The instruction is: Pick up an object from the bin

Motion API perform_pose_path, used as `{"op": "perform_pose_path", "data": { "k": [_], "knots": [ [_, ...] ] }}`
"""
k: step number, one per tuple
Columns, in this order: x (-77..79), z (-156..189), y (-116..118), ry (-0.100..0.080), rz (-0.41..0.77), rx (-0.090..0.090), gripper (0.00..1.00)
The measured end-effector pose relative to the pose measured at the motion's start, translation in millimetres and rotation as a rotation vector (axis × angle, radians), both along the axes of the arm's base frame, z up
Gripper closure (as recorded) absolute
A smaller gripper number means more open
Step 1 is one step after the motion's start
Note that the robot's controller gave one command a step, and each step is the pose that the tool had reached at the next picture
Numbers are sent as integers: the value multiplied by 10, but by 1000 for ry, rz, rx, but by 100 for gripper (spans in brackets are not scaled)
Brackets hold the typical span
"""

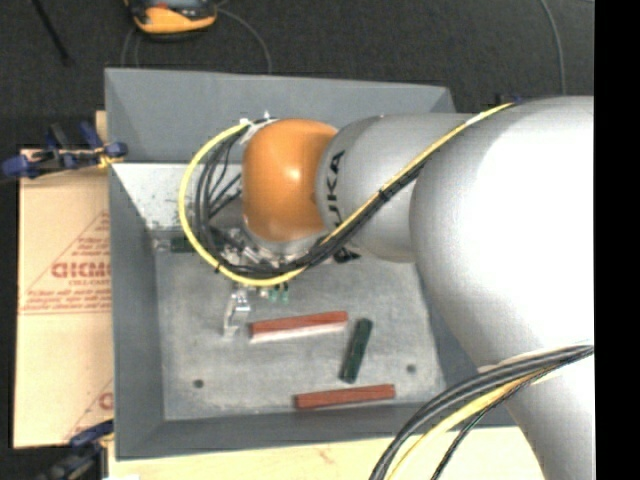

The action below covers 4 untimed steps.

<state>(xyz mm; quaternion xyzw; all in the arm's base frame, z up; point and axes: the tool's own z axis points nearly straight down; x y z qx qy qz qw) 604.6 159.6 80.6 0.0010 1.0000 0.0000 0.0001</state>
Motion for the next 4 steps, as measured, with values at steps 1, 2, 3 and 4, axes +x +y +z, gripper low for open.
{"op": "perform_pose_path", "data": {
  "k": [1,2,3,4],
  "knots": [
    [38,49,-196,-2,-95,1,0],
    [-298,0,-764,-5,191,1,0],
    [-433,-27,-1064,-3,150,0,0],
    [-386,-36,-1085,-2,181,5,0]
  ]
}}
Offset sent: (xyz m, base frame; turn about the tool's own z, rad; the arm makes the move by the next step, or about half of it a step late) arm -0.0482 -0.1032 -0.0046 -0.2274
